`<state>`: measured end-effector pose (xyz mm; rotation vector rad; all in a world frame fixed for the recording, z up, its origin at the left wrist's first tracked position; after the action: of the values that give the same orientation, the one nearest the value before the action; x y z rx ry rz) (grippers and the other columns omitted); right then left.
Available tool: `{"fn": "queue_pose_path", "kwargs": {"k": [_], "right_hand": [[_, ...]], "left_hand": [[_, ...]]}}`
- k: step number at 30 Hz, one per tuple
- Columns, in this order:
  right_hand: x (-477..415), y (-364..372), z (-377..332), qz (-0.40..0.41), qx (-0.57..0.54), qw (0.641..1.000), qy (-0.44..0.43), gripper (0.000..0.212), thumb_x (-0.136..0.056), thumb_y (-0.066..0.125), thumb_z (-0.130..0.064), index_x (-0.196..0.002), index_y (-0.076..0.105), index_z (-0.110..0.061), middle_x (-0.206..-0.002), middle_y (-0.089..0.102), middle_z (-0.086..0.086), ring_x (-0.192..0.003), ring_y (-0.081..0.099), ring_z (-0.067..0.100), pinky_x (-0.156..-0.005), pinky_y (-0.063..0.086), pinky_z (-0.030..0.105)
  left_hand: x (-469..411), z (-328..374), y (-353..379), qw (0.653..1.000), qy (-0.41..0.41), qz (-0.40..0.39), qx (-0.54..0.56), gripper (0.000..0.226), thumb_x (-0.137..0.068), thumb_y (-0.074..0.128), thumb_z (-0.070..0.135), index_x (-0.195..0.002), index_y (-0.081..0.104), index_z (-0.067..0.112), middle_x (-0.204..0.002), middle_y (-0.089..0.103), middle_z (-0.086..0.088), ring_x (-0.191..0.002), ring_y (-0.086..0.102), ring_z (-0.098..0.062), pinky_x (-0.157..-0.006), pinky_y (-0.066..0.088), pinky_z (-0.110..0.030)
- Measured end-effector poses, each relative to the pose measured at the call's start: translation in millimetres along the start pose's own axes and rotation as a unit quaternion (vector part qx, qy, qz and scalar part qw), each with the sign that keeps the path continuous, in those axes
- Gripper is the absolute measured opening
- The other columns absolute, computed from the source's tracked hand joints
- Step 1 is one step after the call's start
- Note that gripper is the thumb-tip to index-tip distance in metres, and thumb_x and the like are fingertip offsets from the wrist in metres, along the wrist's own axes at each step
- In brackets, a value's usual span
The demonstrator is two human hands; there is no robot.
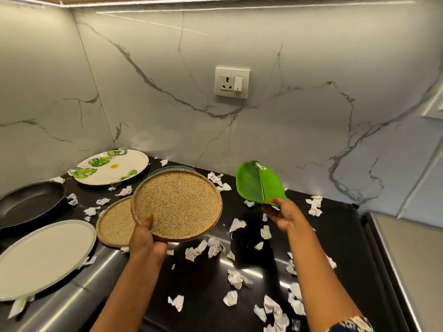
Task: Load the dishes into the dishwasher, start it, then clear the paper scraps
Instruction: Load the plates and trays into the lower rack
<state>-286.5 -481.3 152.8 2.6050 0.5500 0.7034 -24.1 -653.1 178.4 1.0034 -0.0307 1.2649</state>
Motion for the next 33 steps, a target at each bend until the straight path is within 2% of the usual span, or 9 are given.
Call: {"fn": "queue_pose_path", "kwargs": {"k": [5,8,11,14,16,22,25,28,33], "right_hand": [[129,-37,38,-0.009,-0.038,0.999,0.019,0.022,-0.087,0.036,0.014,-0.087,0.053,0.0,-0.054,0.067,0.011,-0.047,0.066,0.022,-0.041,0.054,0.033],[214,-76,70,0.03,-0.006,0.999,-0.011,0.024,-0.086,0.042,0.012,-0.101,0.054,-0.003,-0.057,0.068,0.006,-0.053,0.067,0.022,-0.043,0.055,0.034],[295,-119,105,0.075,0.022,0.995,-0.055,0.025,-0.088,0.048,0.005,-0.099,0.057,-0.015,-0.062,0.07,-0.001,-0.058,0.067,0.016,-0.044,0.055,0.032],[372,-165,142,0.125,0.047,0.987,-0.09,0.022,-0.089,0.05,0.001,-0.094,0.059,-0.019,-0.075,0.069,0.0,-0.065,0.066,0.017,-0.047,0.056,0.032],[422,-198,163,0.165,0.069,0.977,-0.115,0.02,-0.09,0.052,-0.001,-0.095,0.061,-0.018,-0.073,0.07,-0.002,-0.059,0.066,0.012,-0.046,0.053,0.026],[556,-309,205,0.285,0.22,0.924,-0.127,0.024,-0.09,0.054,-0.002,-0.098,0.062,-0.022,-0.082,0.07,-0.006,-0.079,0.064,0.023,-0.078,0.051,0.039],[586,-336,211,0.299,0.313,0.894,-0.114,0.024,-0.093,0.05,-0.003,-0.104,0.058,-0.022,-0.09,0.065,0.002,-0.084,0.062,0.022,-0.078,0.047,0.034],[609,-389,228,0.357,0.422,0.831,-0.06,0.021,-0.094,0.047,-0.004,-0.112,0.057,-0.009,-0.094,0.06,0.011,-0.091,0.059,0.032,-0.074,0.038,0.032],[591,-465,267,0.434,0.448,0.782,0.008,0.03,-0.095,0.043,-0.004,-0.124,0.05,-0.003,-0.106,0.062,0.024,-0.091,0.058,0.035,-0.075,0.043,0.036]], "left_hand": [[58,-4,-53,0.998,0.022,-0.051,-0.042,0.03,-0.1,0.043,0.017,-0.129,0.048,0.014,-0.121,0.056,-0.011,-0.118,0.049,-0.031,-0.1,0.036,-0.054],[86,-15,-108,0.994,0.035,-0.081,-0.063,0.018,-0.097,0.049,0.017,-0.113,0.057,0.019,-0.118,0.061,-0.008,-0.114,0.056,-0.03,-0.097,0.041,-0.056],[123,-31,-168,0.989,0.061,-0.104,-0.09,0.032,-0.097,0.048,0.016,-0.128,0.055,0.02,-0.122,0.064,-0.005,-0.109,0.06,-0.025,-0.093,0.046,-0.054],[178,-49,-227,0.981,0.071,-0.131,-0.128,0.021,-0.097,0.047,0.012,-0.109,0.061,0.022,-0.099,0.073,0.006,-0.094,0.068,-0.013,-0.078,0.058,-0.04],[211,-64,-266,0.978,0.059,-0.124,-0.157,0.017,-0.097,0.048,0.013,-0.102,0.061,0.022,-0.102,0.072,0.006,-0.09,0.069,-0.009,-0.078,0.058,-0.037],[287,-120,-350,0.962,-0.009,-0.13,-0.242,0.013,-0.095,0.051,0.019,-0.103,0.06,0.025,-0.1,0.07,0.006,-0.097,0.065,-0.013,-0.08,0.056,-0.035],[302,-144,-367,0.958,-0.023,-0.124,-0.257,0.012,-0.096,0.05,0.019,-0.102,0.06,0.023,-0.09,0.072,0.008,-0.091,0.066,-0.01,-0.073,0.058,-0.032],[323,-192,-394,0.949,-0.048,-0.1,-0.294,0.014,-0.097,0.049,0.022,-0.106,0.059,0.021,-0.1,0.067,0.003,-0.092,0.063,-0.012,-0.079,0.053,-0.037],[340,-271,-418,0.943,-0.078,-0.075,-0.313,0.022,-0.081,0.06,0.04,-0.099,0.059,0.026,-0.093,0.071,0.007,-0.093,0.062,-0.014,-0.079,0.05,-0.035]]}}
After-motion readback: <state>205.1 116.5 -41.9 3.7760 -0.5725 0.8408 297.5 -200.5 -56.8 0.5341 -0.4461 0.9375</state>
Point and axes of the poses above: each hand's wrist, its own x-axis away from the middle knuckle, its own y-axis out of the palm, z = x × y, the point moved 3 cm from there along -x, towards the middle knuckle
